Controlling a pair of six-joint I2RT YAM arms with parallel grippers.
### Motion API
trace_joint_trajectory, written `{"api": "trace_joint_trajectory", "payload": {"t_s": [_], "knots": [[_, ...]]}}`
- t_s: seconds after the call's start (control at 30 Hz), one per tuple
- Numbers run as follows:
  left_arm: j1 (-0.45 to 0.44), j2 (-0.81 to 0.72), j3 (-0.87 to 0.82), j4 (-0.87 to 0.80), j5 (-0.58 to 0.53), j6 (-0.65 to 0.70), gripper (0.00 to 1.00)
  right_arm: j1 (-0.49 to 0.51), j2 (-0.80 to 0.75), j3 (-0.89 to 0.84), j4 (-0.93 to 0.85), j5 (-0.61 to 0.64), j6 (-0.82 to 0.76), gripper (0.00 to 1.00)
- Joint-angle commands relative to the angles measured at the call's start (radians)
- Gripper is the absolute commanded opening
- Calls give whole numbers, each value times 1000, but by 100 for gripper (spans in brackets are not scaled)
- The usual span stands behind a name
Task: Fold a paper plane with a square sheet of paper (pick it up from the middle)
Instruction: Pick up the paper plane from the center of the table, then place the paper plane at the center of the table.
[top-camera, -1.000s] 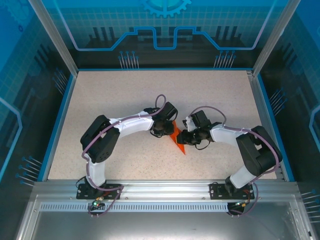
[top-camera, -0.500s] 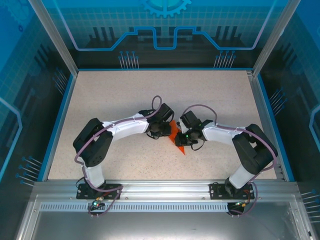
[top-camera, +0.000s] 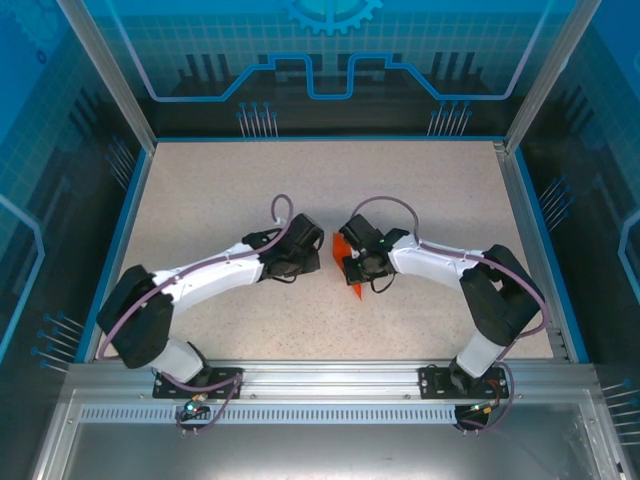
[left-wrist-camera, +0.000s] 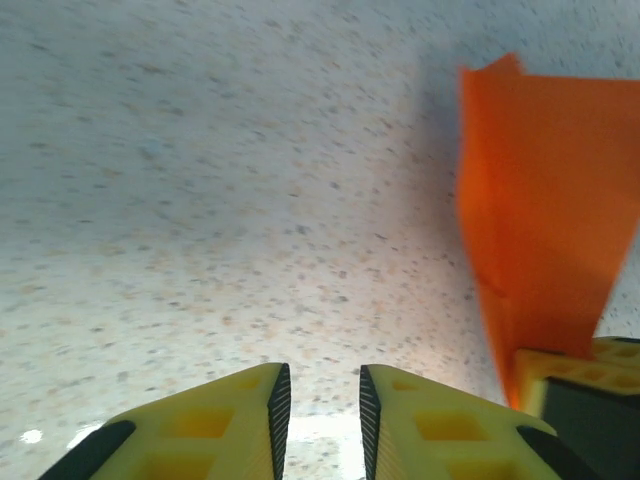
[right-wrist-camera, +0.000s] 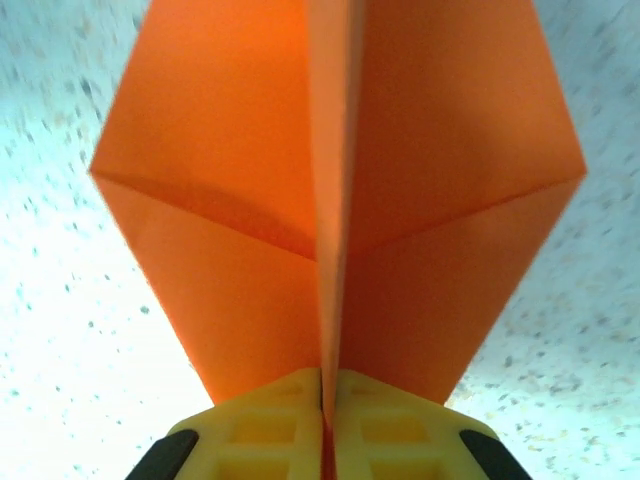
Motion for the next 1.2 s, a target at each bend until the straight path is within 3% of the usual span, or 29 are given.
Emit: {"api": "trace_joint_trajectory", "payload": {"t_s": [0.0,0.37,0.6,0.77,0.97,1.17], "knots": [[25,-77,-61,-26,-113,-54,29,15,47,68,-68,104,91,9],[107,-233,-202,8,-105,-64,32,46,266,266,-169,151,187,14],[118,-237,-213,14,-92,-54,33,53,340,279,-176,150,200,22],[120,-228,-205,19,-87,-46,33,55,387,276,-179,130,206,23],[119,-233,-204,17,-105,-29,33,51,315,294,-194,126,180,25],[120,-267,-213,4,-164,-3,33,48,124,315,-222,159,124,37]]}}
